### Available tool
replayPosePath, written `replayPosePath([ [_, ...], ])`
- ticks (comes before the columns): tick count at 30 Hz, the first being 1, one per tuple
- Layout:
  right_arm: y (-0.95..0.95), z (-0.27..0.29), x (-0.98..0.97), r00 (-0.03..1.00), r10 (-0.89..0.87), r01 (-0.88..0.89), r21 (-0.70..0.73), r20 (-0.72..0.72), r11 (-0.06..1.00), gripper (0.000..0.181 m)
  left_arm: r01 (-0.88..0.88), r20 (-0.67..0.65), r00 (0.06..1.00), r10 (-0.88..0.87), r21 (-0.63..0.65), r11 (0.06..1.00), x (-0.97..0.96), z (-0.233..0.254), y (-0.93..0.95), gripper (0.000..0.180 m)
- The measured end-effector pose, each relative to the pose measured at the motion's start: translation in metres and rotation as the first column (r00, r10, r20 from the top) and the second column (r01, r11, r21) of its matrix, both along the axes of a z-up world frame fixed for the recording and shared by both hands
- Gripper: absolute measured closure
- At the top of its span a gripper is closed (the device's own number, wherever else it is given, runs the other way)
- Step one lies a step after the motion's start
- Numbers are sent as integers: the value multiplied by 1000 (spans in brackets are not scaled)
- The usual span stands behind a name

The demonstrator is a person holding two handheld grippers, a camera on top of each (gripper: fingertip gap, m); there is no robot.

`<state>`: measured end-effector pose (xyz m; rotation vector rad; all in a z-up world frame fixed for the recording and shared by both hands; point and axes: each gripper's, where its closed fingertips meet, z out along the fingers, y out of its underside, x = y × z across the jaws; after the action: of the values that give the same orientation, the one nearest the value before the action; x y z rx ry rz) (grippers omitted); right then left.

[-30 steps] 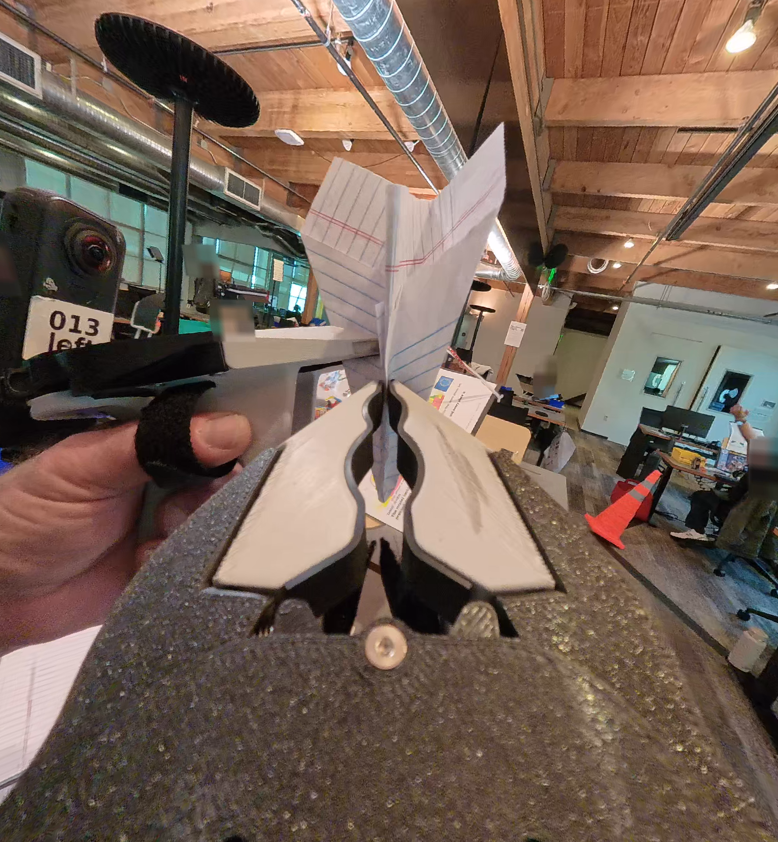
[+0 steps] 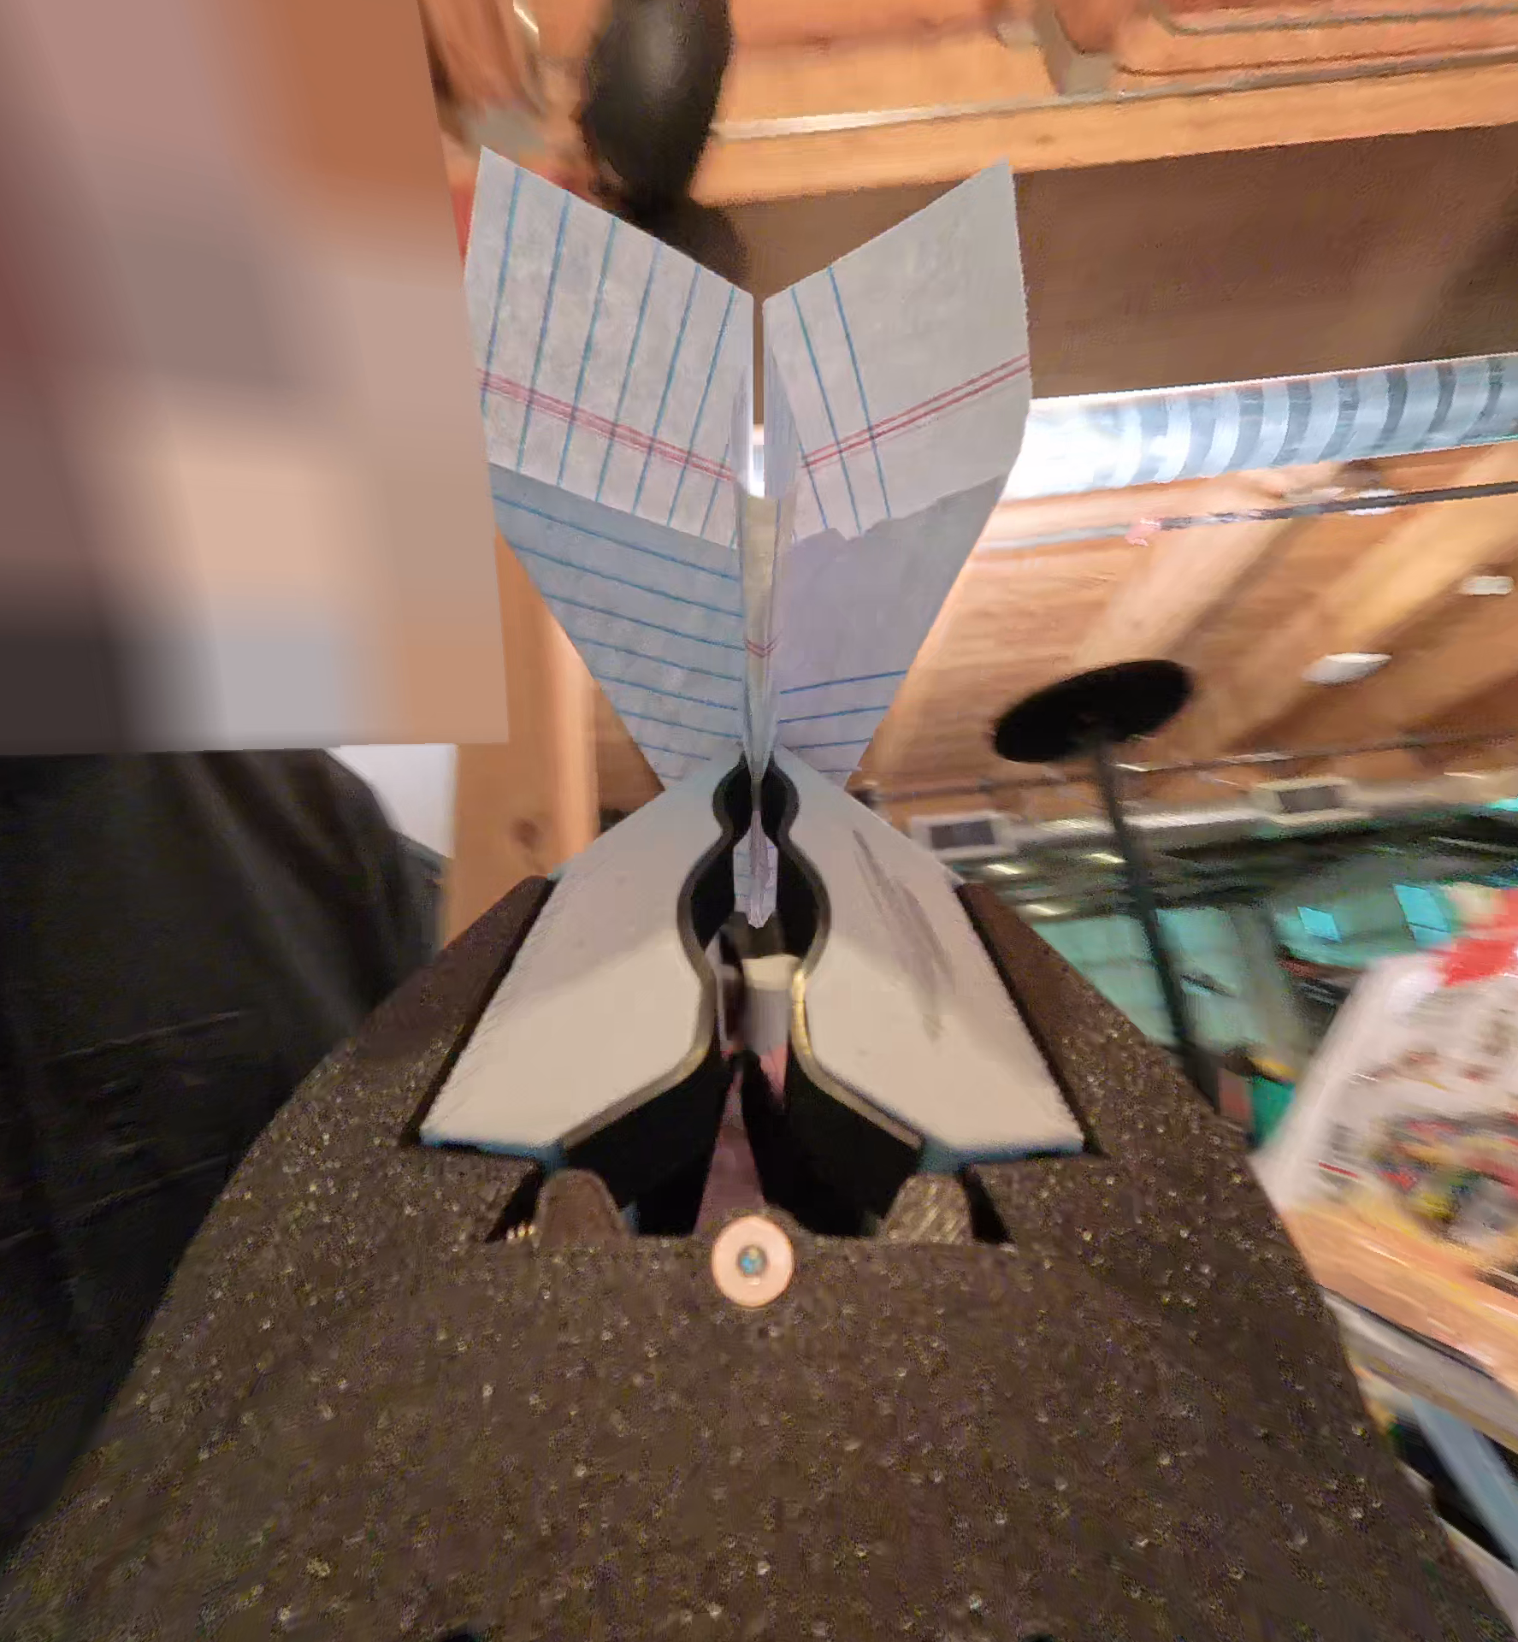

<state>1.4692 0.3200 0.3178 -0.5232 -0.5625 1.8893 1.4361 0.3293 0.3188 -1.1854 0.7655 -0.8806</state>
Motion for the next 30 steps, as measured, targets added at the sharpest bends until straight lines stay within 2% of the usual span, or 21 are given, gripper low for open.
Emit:
replayPosePath([
  [2,0,-6,11,992,89,-89,8,-94,996,181,83,15,997,-82,-141,987,5,-13,1,140],
  [4,-7,-13,15,978,165,-159,57,-126,986,181,255,100,967,-236,-277,926,15,-23,-10,135],
  [7,-21,-20,18,953,271,-252,139,-135,958,181,365,245,925,-291,-356,860,19,-30,-14,146],
  [9,-31,-25,16,939,325,-302,186,-112,935,181,442,286,893,-348,-405,800,28,-37,-21,149],
  [12,-46,-33,10,918,393,-370,245,-50,896,181,522,324,851,-414,-439,731,38,-41,-31,158],
  [15,-54,-42,6,908,418,-404,266,1,875,181,548,347,834,-429,-428,719,41,-39,-36,168],
  [19,-58,-49,8,894,447,-433,282,14,856,181,600,374,799,-471,-432,674,44,-39,-44,162],
  [22,-56,-52,9,899,437,-426,276,24,862,181,685,487,717,-498,-361,633,34,-27,-49,162],
  [23,-54,-53,8,904,427,-418,266,26,868,181,671,481,728,-489,-355,650,33,-28,-48,163],
  [26,-48,-56,6,924,380,-378,243,39,893,181,553,332,827,-453,-338,762,38,-40,-46,175],
  [30,-45,-60,-5,954,282,-300,236,105,924,181,423,179,906,-384,-326,845,41,-54,-39,168],
])
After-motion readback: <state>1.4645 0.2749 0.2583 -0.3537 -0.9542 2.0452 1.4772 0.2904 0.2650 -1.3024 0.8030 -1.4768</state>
